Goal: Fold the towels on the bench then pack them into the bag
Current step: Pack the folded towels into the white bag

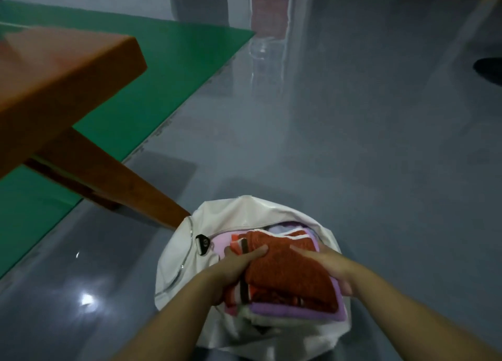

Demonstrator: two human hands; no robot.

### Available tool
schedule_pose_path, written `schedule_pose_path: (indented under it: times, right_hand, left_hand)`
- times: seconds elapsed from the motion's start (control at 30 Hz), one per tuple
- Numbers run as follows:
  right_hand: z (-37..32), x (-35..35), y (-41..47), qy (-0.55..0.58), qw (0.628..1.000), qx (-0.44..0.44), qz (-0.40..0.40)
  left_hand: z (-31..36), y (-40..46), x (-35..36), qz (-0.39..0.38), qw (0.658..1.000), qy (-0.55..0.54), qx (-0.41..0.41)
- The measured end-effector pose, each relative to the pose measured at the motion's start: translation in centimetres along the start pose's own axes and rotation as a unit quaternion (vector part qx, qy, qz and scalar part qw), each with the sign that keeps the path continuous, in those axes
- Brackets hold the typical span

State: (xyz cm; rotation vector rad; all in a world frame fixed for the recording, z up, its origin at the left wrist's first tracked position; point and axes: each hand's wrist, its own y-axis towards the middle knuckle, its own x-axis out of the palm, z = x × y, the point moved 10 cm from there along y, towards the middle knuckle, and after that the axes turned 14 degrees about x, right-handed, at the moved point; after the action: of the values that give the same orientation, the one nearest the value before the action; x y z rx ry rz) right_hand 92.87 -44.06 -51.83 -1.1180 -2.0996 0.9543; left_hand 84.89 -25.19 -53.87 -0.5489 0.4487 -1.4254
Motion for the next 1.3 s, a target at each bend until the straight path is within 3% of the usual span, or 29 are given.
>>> schedule_pose_path:
  times: [0.13,0.3,0.5,0.63,0.7,0.8,0.83,0.9,0.97,1.03,1.07,1.2,1.3]
  right_hand:
    - [-3.5,-2.0,0.4,-0.003,0.992,-0.111,0.057]
    - [-5.0,-3.7,0.6,0.001,0.966,-0.213,0.144]
    - [-3.8,-4.9,3.3,0.01,0.954,-0.204,0.22]
    - [-3.3,-6.1,4.7,-0.091,0.948,-0.147,0.267]
    - [-2.7,-6.8,4.2,-0.134,0.937,-0.106,0.305]
    - [-1.8,-7.0,2.7,-0.24,0.912,-0.055,0.327]
    - [-1.4,-6.8,2.2,-0.27,0.908,-0.038,0.318]
    - [-1.0,-6.6,1.1,-0.322,0.896,-0.002,0.305]
    - [-0.5,-6.2,0.0,-0.395,0.871,0.033,0.291]
    - [0.7,-5.4,-1.3,-0.437,0.862,0.061,0.249]
    - [1.2,-4.9,-2.0,-0.445,0.864,0.065,0.226]
    - [2.6,-4.3,-3.5,-0.44,0.88,0.027,0.176]
    - [1.7,-3.5,-4.9,-0.372,0.916,-0.038,0.146]
  left_hand:
    - [4.3,2.2,0.7,0.038,0.992,-0.004,0.12]
    - [8.0,2.9,0.5,0.064,0.96,0.072,0.263]
    - [6.7,5.0,0.0,0.106,0.951,0.148,0.25]
    - [7.4,4.5,-0.1,0.157,0.931,0.24,0.227]
    - [7.9,2.6,0.4,0.158,0.889,0.387,0.187]
    - [9.8,-1.1,1.7,0.143,0.753,0.625,0.145]
    - [10.7,-2.1,2.3,0.139,0.723,0.657,0.162]
    - [12.9,-3.4,4.1,0.139,0.693,0.651,0.277]
    - [13.0,-3.1,6.7,0.059,0.716,0.572,0.396]
    - [10.1,-1.1,8.8,-0.071,0.762,0.495,0.411]
    - [8.2,-0.2,9.4,-0.11,0.768,0.496,0.389]
    - [4.7,1.9,9.4,-0.109,0.729,0.569,0.364]
    - [4.6,2.5,8.9,-0.094,0.731,0.585,0.34]
